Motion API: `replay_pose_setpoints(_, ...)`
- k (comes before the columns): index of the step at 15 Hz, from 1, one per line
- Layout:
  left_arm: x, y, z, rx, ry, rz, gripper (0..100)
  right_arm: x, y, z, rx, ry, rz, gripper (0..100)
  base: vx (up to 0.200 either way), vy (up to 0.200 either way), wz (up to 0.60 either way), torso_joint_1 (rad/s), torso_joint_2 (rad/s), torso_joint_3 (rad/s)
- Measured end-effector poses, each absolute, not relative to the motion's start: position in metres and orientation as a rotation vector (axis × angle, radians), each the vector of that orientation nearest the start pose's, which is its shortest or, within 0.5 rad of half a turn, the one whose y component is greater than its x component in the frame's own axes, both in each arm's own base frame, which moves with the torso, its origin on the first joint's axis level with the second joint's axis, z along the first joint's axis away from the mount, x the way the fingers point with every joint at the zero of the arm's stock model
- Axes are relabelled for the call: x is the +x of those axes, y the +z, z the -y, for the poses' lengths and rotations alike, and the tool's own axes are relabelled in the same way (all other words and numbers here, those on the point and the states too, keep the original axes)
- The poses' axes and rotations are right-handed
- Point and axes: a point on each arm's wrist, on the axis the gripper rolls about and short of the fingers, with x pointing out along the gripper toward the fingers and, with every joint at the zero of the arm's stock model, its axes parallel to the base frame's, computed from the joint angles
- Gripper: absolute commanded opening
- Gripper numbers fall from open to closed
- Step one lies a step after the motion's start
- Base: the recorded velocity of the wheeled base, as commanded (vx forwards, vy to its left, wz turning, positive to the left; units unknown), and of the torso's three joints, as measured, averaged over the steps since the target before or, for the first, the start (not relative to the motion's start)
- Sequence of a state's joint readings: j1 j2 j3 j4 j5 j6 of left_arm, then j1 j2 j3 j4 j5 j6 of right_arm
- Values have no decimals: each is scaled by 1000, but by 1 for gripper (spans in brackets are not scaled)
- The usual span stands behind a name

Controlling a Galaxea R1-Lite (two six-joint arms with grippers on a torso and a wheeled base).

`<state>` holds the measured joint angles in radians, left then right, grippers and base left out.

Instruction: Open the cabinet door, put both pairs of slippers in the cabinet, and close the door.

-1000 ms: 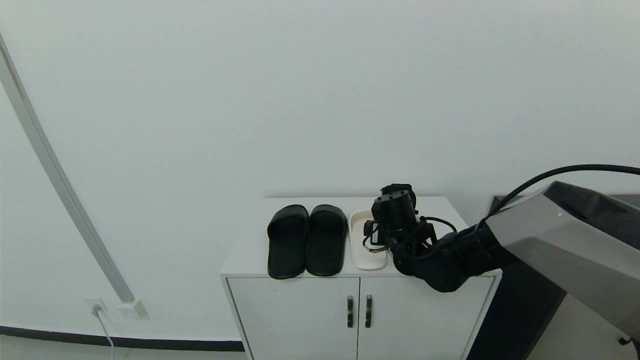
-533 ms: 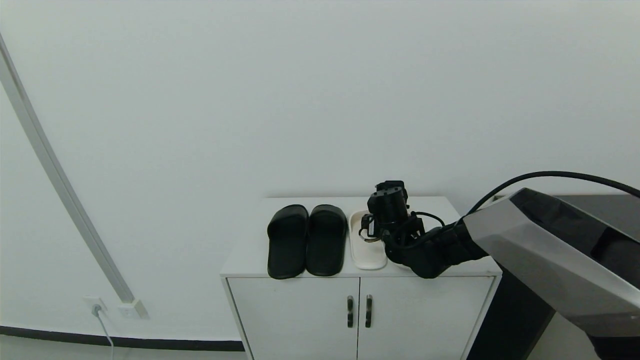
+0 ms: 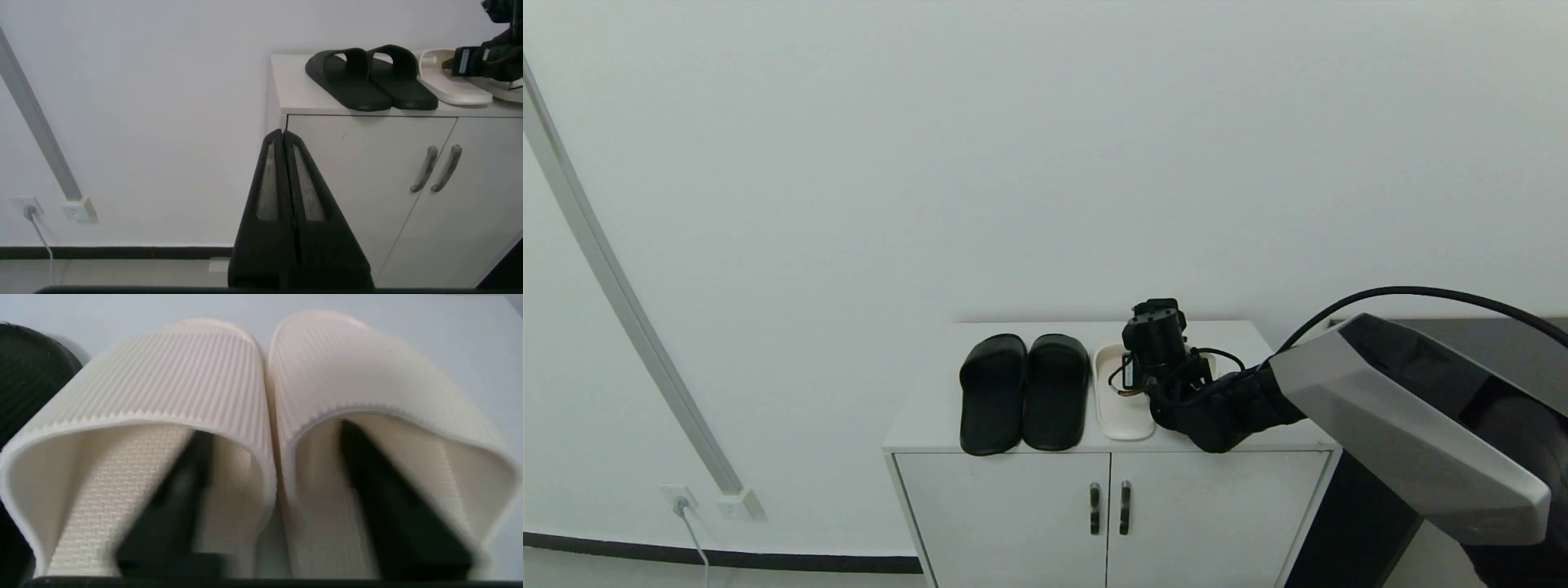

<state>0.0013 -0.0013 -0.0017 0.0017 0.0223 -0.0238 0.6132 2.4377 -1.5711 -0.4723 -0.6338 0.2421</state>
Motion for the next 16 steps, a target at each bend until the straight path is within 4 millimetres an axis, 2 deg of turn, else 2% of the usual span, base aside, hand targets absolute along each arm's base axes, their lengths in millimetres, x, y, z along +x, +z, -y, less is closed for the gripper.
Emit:
replay_pose_setpoints(6, -23, 76, 0, -24, 24, 2, 0, 405, 71, -271, 3, -53, -322, 0, 0, 0, 0, 0, 0, 0)
replay_pose_setpoints(9, -23, 76, 0, -24, 24, 2, 0, 389, 85, -263, -24, -46, -331, 0, 0, 0, 0, 0, 0, 0)
replay_pose_setpoints(12, -23, 76, 0, -23, 23, 2, 0, 351, 114, -251, -29, 19, -332, 0, 0, 0, 0, 0, 0, 0)
replay_pose_setpoints(16, -23, 75, 0, -22, 24, 0, 0, 258, 151, -222, -79, 266, -345, 0, 0, 0, 0, 0, 0, 0)
